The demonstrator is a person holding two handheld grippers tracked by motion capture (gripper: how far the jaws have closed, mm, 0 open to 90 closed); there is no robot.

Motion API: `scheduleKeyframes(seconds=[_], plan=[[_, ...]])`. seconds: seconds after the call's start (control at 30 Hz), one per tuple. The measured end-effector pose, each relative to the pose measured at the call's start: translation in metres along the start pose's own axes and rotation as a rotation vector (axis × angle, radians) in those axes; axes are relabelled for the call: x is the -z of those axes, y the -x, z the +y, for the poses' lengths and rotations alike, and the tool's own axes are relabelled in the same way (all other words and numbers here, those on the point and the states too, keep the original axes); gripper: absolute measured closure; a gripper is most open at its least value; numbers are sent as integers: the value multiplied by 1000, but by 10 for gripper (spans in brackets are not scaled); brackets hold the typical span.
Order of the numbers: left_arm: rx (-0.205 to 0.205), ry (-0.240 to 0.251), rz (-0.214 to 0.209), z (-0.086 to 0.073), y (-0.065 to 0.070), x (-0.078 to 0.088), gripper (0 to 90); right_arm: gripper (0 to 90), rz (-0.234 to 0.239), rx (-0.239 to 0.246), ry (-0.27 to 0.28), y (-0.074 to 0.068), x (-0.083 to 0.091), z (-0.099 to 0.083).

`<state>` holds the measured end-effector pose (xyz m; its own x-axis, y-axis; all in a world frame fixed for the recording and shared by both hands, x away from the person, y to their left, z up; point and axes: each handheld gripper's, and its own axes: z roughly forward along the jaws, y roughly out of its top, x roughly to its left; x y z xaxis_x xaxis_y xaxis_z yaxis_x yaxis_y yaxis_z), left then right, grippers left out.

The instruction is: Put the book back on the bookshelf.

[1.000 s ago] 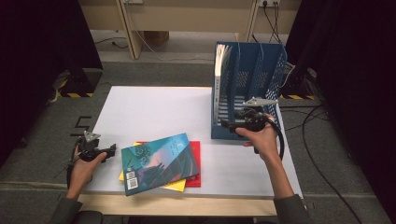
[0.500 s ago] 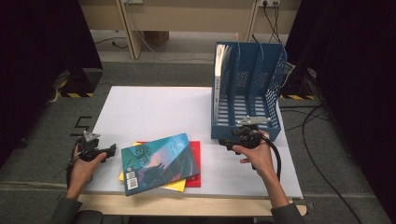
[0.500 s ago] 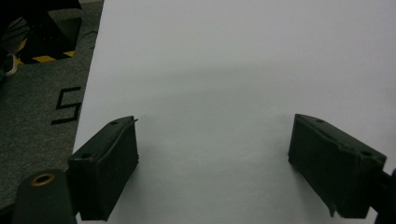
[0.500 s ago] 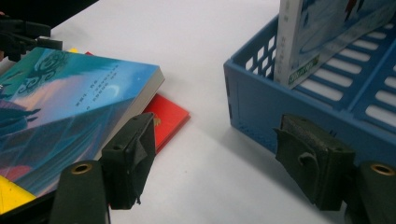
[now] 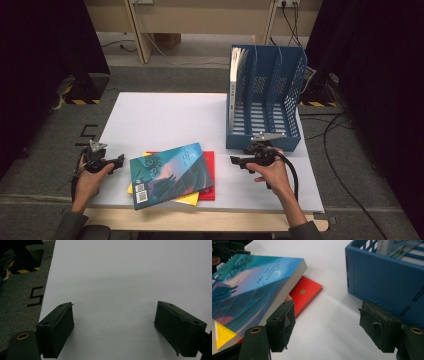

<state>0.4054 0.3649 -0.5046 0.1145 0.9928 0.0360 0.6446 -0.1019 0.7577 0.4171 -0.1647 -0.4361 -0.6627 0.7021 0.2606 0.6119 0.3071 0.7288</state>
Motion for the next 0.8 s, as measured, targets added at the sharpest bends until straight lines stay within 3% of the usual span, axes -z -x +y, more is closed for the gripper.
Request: scheduleKeyframes(seconds=[0.53, 0.67, 0.8], plan=[[0, 2, -4, 0, 0, 0, 154, 295, 52, 19, -50, -14, -18, -12], [15, -6, -41, 1, -3, 0, 166, 294, 63, 17, -63, -17, -22, -14], [-10, -12, -85, 0, 0, 2, 146, 291, 39, 26, -83, -18, -26, -17]])
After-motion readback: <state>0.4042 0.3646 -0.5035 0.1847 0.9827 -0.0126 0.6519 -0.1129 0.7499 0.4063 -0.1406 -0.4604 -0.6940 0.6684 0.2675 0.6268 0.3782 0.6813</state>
